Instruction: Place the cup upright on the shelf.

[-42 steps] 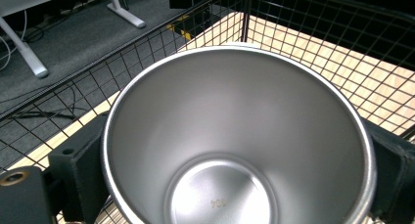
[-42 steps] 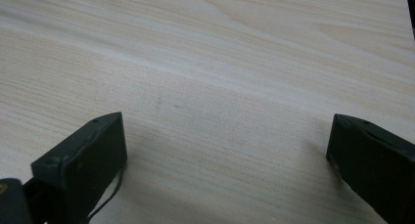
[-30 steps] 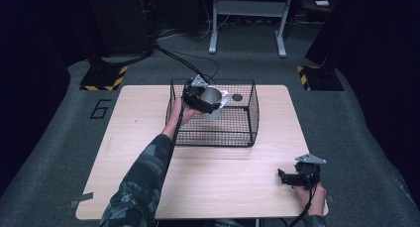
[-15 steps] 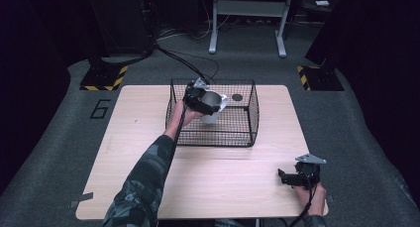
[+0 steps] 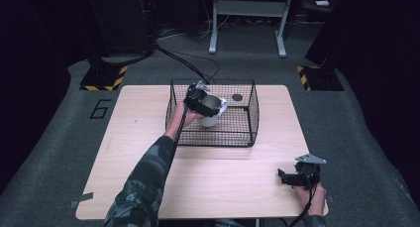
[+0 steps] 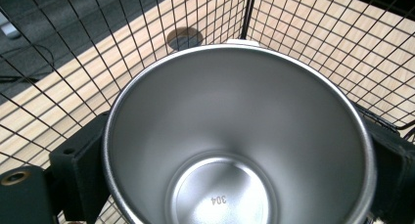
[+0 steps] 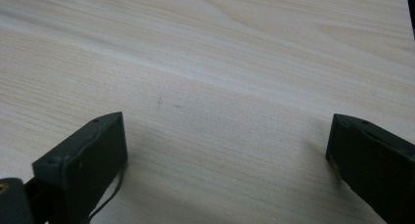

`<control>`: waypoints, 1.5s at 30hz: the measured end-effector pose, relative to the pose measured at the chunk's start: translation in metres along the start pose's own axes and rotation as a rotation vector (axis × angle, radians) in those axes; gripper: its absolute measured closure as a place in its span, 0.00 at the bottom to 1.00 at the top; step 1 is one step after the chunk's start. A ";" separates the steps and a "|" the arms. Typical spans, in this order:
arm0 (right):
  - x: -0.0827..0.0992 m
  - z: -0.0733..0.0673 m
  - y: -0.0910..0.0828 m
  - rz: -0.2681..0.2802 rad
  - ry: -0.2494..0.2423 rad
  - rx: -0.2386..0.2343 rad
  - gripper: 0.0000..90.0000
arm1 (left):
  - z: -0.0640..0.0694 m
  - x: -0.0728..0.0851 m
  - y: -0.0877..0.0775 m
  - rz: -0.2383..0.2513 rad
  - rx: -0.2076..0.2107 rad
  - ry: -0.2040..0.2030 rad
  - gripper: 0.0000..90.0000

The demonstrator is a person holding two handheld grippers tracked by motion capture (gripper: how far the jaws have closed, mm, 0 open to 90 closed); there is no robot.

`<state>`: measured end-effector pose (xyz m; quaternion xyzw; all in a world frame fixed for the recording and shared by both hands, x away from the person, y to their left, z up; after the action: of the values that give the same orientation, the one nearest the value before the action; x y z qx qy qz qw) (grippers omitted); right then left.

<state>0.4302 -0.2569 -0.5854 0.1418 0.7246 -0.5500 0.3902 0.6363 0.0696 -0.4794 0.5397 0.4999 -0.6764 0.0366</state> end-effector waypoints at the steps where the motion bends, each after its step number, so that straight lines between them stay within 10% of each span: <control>1: 0.000 0.000 0.000 -0.001 -0.001 0.001 0.01 | 0.000 0.001 0.001 -0.006 0.001 0.001 0.07; 32: 0.000 0.000 0.000 -0.001 0.000 0.001 0.01 | 0.003 0.019 0.003 -0.168 0.014 0.038 0.07; 45: 0.000 0.000 0.000 0.001 -0.004 0.001 0.02 | 0.003 0.018 -0.002 -0.131 0.031 0.010 0.04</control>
<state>0.4304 -0.2570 -0.5852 0.1410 0.7235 -0.5505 0.3919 0.6253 0.0773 -0.4922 0.5098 0.5236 -0.6823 -0.0188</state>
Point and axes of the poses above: each handheld gripper's, and its own axes: y roughly forward along the jaws, x roughly out of its underside, z roughly to its right, the point moved 8 cm from there along y, roughly forward along the jaws, and after that the axes turned 8 degrees about -x, right-handed, at the moved point
